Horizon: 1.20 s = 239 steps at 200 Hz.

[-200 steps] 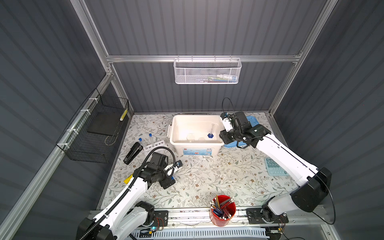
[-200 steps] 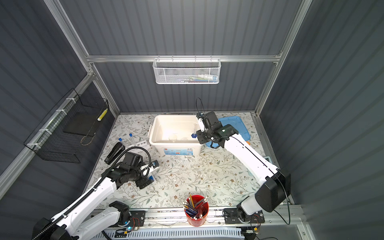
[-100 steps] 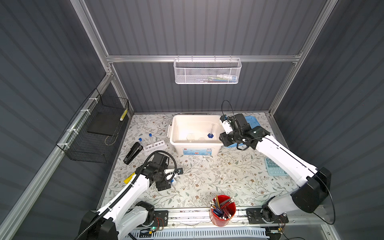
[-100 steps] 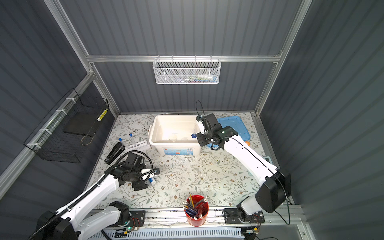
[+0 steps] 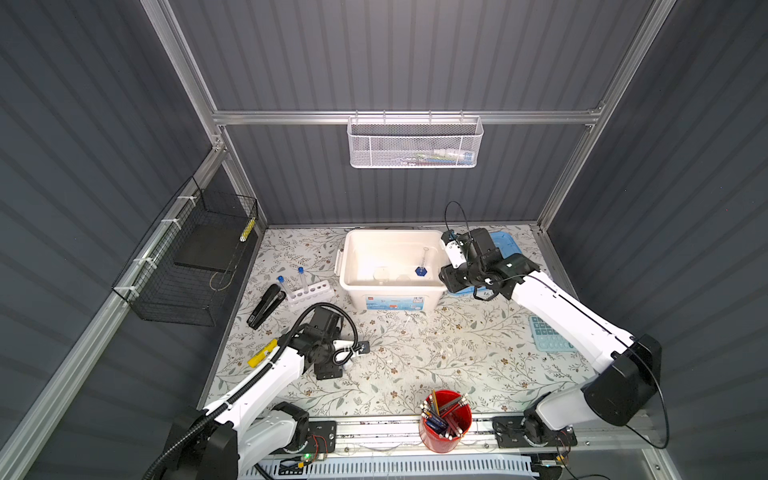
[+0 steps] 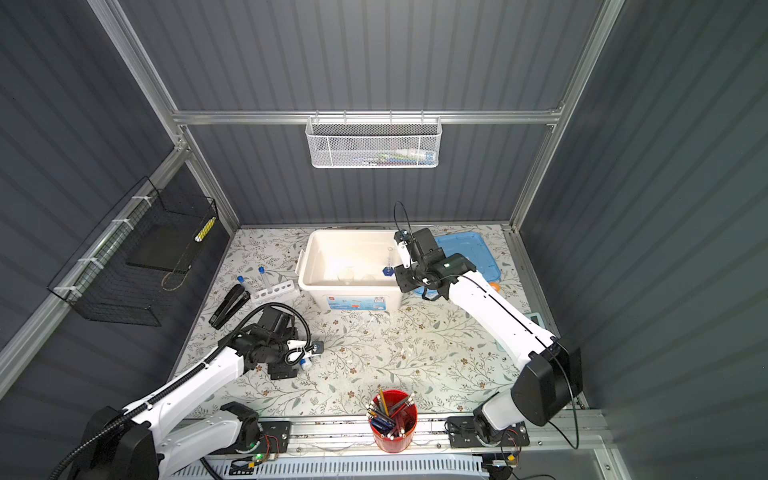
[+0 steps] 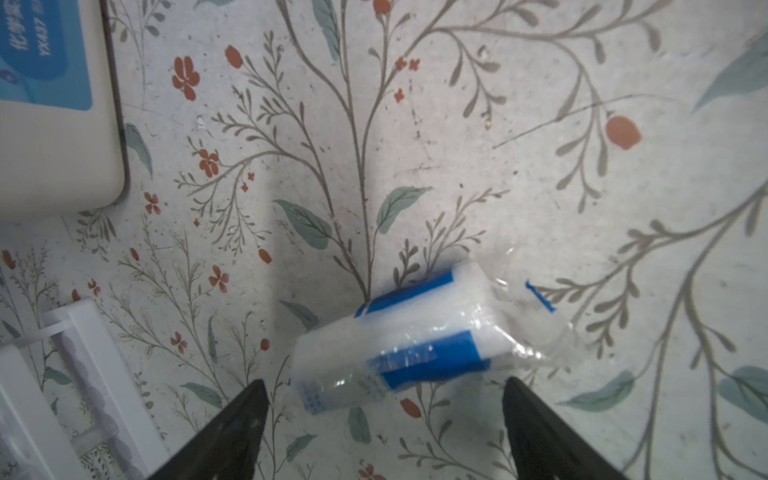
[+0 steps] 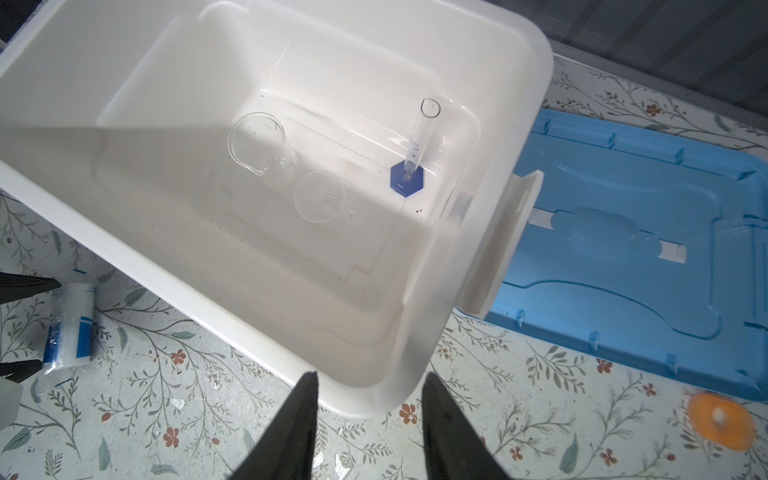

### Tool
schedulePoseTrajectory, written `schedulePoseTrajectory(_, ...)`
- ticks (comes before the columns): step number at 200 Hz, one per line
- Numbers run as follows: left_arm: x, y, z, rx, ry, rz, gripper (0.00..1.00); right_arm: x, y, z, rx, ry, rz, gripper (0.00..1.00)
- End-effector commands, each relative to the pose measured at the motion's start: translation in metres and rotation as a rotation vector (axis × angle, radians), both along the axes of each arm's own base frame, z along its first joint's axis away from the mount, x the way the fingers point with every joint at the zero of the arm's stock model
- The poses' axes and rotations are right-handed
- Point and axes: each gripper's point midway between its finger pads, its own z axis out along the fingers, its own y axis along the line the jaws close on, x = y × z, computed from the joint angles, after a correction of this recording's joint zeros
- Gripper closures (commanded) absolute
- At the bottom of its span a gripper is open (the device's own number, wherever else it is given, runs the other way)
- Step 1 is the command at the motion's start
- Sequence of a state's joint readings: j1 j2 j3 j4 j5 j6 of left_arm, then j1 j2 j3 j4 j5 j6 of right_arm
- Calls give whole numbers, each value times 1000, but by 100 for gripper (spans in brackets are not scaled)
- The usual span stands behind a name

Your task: Organize the chemistry lab equipment

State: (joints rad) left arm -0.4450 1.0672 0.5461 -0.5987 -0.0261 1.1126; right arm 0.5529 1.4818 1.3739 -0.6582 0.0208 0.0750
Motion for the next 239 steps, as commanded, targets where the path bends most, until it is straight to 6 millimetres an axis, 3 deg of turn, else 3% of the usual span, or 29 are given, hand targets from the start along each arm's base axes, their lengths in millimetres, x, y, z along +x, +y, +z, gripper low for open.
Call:
schedulePoseTrajectory(1, -2, -3, -7, 9, 1, -48, 11, -2, -2, 5, 25, -11, -4, 57)
schedulePoseTrajectory(56, -1, -10, -11, 6, 14, -62, 16, -1, -6, 4, 28, -14, -13, 57)
schedulePoseTrajectory(157, 2, -21, -9, -37, 18, -34, 47, -1, -10, 4, 19, -15, -23, 57)
schedulePoseTrajectory(239, 6, -44, 4, -191, 44, 60, 53, -3, -14, 5, 11, -16, -37, 57)
